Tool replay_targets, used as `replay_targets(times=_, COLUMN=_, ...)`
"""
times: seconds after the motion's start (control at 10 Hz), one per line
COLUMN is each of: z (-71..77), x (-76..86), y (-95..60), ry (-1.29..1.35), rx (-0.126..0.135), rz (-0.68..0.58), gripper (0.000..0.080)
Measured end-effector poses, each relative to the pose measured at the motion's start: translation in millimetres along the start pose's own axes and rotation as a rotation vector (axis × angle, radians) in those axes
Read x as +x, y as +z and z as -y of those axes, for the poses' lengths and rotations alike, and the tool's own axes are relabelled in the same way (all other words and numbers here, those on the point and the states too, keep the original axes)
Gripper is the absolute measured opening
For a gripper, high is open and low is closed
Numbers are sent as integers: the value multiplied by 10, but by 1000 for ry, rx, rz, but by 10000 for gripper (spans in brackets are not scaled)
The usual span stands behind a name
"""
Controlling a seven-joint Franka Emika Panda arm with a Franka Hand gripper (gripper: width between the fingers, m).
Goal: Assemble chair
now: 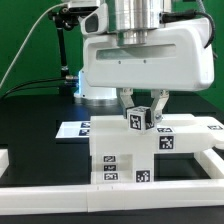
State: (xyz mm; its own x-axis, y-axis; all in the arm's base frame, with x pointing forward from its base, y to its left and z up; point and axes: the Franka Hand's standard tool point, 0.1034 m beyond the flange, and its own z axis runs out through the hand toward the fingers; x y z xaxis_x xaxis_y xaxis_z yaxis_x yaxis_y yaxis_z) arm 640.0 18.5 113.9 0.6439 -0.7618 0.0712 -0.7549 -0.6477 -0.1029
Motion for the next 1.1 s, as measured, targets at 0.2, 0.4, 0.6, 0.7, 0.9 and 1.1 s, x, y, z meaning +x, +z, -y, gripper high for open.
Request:
replay_targets(times=0.2, z=19, x=-19, y=-1, ry=168, rx=8, rz=7, gripper=284)
replay_targets(times=0.4, z=19, x=-15, y=-4, ry=348, rx=16, rz=21, gripper=284)
replay_targets(times=0.6, z=44, x=-41, y=-4, ry=580, rx=25, rz=40, gripper=284)
replay_targets(times=0.7, z=49, x=-40, y=-1, ry=648, rx=33, rz=49, gripper=284)
replay_targets(times=0.9, z=62, x=-29, y=13, ry=821, rx=47, rz=62, gripper=284)
replay_targets(times=1.1, z=64, x=-31, y=16, ry=802, rx=48, rz=61, gripper=341)
